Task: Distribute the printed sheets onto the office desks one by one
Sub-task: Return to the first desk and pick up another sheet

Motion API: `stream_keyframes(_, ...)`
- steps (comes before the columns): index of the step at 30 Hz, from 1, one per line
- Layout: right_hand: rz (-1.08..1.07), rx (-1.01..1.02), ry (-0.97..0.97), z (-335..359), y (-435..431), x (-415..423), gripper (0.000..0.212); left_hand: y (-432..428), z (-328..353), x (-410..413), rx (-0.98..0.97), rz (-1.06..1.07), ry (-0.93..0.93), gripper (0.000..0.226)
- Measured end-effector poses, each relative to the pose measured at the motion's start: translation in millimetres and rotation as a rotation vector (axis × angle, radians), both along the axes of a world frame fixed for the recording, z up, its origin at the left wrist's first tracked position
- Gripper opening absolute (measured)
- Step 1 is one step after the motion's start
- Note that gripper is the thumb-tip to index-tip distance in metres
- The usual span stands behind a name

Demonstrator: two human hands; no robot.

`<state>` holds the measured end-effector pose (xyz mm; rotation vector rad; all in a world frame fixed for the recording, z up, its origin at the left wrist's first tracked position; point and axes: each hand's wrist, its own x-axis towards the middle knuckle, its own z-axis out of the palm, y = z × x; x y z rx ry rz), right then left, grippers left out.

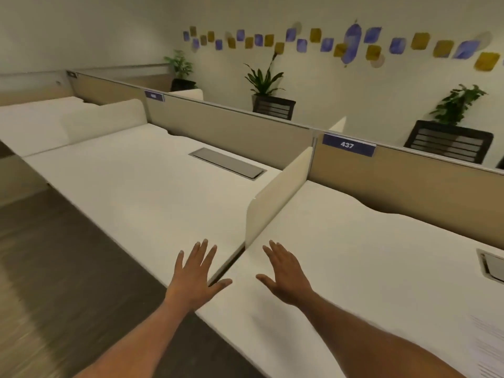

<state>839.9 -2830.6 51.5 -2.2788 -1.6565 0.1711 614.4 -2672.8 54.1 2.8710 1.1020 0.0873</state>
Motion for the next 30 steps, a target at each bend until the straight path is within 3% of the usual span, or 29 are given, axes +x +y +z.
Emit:
stream_keyframes(14, 0.297, -0.024, -0.026, -3.5, 295.1, -177.5, 0.078, 196.9, 11.9, -228.9, 0.009, 0.403, -0.049, 0.107)
stream_keyframes(30, 0.569, 0.009, 0.004, 14.8, 653.5, -297.8, 0.079, 456.7, 46.3, -356.1, 0.083, 0.699, -0.034, 0.110)
